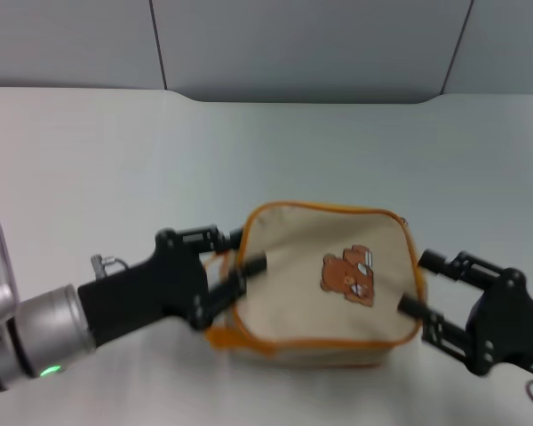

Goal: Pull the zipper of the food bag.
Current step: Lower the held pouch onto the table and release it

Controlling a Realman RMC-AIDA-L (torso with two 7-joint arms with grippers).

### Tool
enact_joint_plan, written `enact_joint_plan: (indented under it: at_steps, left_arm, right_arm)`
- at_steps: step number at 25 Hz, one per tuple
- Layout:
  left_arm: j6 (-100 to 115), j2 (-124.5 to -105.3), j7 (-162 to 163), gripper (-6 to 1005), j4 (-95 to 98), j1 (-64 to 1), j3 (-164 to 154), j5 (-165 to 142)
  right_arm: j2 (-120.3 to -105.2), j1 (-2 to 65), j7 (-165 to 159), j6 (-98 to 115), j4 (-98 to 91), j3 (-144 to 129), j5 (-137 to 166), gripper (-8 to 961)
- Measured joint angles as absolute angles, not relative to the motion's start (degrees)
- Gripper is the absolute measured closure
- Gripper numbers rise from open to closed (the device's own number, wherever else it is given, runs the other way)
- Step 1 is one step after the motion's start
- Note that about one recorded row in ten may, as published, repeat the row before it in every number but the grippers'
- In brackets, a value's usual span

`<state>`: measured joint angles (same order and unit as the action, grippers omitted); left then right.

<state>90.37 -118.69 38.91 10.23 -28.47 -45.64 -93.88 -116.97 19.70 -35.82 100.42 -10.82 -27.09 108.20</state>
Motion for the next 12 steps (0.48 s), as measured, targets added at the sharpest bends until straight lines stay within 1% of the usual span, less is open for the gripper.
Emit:
enact_joint_plan:
  at_steps: [3,5,7,11,12]
  left_arm:
    - [94.1,-118.62,44.8,717,18.9,-26.1,-51.7,-97.1]
    - [95.9,-118.57,47.2,666,22.8,-24.7,-53.8,-97.8]
    - [96.8,-118.56,48.3,616,25.1,-23.7,-54.3,-98.4]
    - [97.9,-118.36,48.7,372,25.8,-22.9,-54.2,-98.9]
    - [98.1,-118.34,48.7,343,26.4,-22.4,-53.9,-98.9]
  right_arm:
    - [-117.33,20.9,-51.8,105.7,-20.1,-31.1,112.4,411]
    - [-116.87,22.3,-56.8,108.5,-22.7,-33.0,114.6,320]
    - [-116.28,23.7,-58.1,110.1,-23.3,-33.7,116.6,274]
    - [-115.99,25.2,-58.0,110.8,-23.5,-34.2,118.2,183]
    - [-115.98,25.3,-57.8,110.6,-23.6,-34.3,118.4,160]
